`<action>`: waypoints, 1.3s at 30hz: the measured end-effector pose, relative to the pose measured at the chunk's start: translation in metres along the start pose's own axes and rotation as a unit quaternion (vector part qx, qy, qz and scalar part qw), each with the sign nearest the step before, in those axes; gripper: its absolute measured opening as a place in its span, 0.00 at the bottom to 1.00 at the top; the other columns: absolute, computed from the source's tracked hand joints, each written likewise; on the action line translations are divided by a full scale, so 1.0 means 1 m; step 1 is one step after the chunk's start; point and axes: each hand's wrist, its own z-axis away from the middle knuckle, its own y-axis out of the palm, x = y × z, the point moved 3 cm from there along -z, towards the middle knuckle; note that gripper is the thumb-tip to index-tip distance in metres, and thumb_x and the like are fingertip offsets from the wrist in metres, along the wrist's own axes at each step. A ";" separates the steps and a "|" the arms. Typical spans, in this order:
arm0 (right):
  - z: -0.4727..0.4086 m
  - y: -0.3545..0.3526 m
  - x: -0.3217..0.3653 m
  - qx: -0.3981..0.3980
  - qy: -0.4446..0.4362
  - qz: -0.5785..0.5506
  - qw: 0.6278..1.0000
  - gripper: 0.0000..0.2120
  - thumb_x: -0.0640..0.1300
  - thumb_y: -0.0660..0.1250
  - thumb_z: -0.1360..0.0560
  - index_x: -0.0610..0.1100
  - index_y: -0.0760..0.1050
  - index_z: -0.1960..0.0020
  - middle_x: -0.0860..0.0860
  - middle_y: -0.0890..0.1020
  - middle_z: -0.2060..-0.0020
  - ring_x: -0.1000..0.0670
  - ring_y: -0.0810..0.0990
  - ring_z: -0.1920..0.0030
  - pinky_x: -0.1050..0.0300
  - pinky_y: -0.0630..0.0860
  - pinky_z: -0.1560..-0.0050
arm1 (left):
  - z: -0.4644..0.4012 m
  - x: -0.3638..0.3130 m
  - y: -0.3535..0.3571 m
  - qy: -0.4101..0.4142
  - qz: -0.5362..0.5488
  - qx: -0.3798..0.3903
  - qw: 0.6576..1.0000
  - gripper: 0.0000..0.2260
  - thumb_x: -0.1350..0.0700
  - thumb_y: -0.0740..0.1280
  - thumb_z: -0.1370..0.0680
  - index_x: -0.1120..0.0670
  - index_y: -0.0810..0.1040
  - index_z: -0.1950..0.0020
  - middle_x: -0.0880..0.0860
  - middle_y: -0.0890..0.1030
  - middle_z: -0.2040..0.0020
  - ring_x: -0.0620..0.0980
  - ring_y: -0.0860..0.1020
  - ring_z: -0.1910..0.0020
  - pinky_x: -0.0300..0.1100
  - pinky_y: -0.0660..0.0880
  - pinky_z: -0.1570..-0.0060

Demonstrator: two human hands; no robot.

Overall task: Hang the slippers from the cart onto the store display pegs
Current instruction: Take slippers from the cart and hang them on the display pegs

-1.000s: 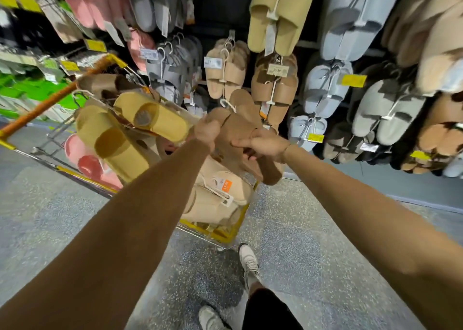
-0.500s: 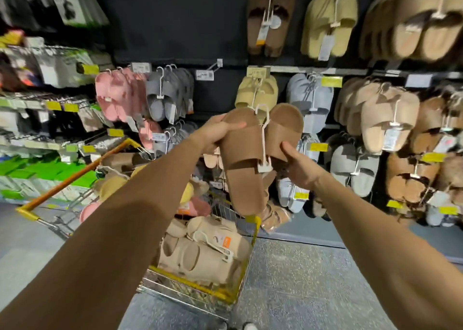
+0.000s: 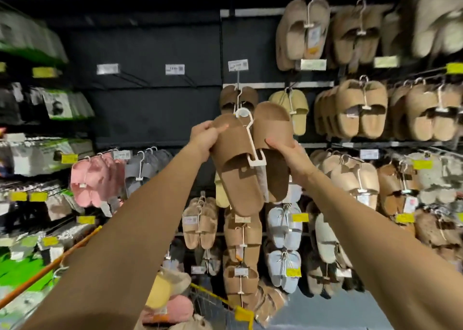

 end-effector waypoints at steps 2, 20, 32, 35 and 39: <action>-0.024 0.001 0.018 0.000 -0.016 0.021 1.000 0.33 0.61 0.80 0.37 0.51 0.76 0.36 0.49 0.86 0.48 0.47 0.85 0.46 0.46 0.81 0.42 | -0.023 -0.010 0.011 -0.007 0.033 -0.022 0.999 0.06 0.55 0.72 0.22 0.47 0.78 0.55 0.50 0.80 0.52 0.53 0.79 0.48 0.50 0.78 0.44; -0.328 0.024 -0.012 -0.020 -0.005 -0.012 1.000 0.35 0.62 0.79 0.36 0.48 0.73 0.36 0.47 0.83 0.47 0.45 0.83 0.49 0.49 0.82 0.51 | -0.350 0.003 0.053 0.006 0.033 -0.117 0.993 0.10 0.54 0.78 0.30 0.49 0.79 0.55 0.55 0.83 0.46 0.58 0.81 0.46 0.56 0.78 0.40; -0.388 0.027 -0.017 -0.036 -0.068 -0.039 0.996 0.42 0.67 0.80 0.43 0.51 0.74 0.34 0.49 0.85 0.46 0.46 0.84 0.46 0.44 0.81 0.43 | -0.390 -0.020 0.063 0.111 0.053 -0.066 0.990 0.10 0.54 0.76 0.27 0.52 0.84 0.47 0.54 0.85 0.48 0.54 0.83 0.48 0.53 0.82 0.47; -0.388 0.029 -0.010 -0.045 -0.062 -0.029 0.997 0.45 0.70 0.80 0.45 0.52 0.73 0.34 0.49 0.84 0.45 0.46 0.84 0.46 0.42 0.80 0.42 | -0.394 -0.028 0.064 0.107 0.050 -0.082 0.990 0.09 0.55 0.76 0.27 0.51 0.83 0.49 0.54 0.85 0.49 0.54 0.83 0.49 0.53 0.82 0.47; -0.395 0.026 0.001 -0.060 -0.045 -0.002 0.997 0.46 0.70 0.79 0.44 0.51 0.71 0.33 0.49 0.82 0.44 0.46 0.83 0.46 0.43 0.80 0.43 | -0.409 -0.031 0.067 0.062 0.025 -0.122 0.990 0.10 0.55 0.77 0.30 0.51 0.83 0.50 0.54 0.84 0.49 0.54 0.83 0.50 0.52 0.82 0.46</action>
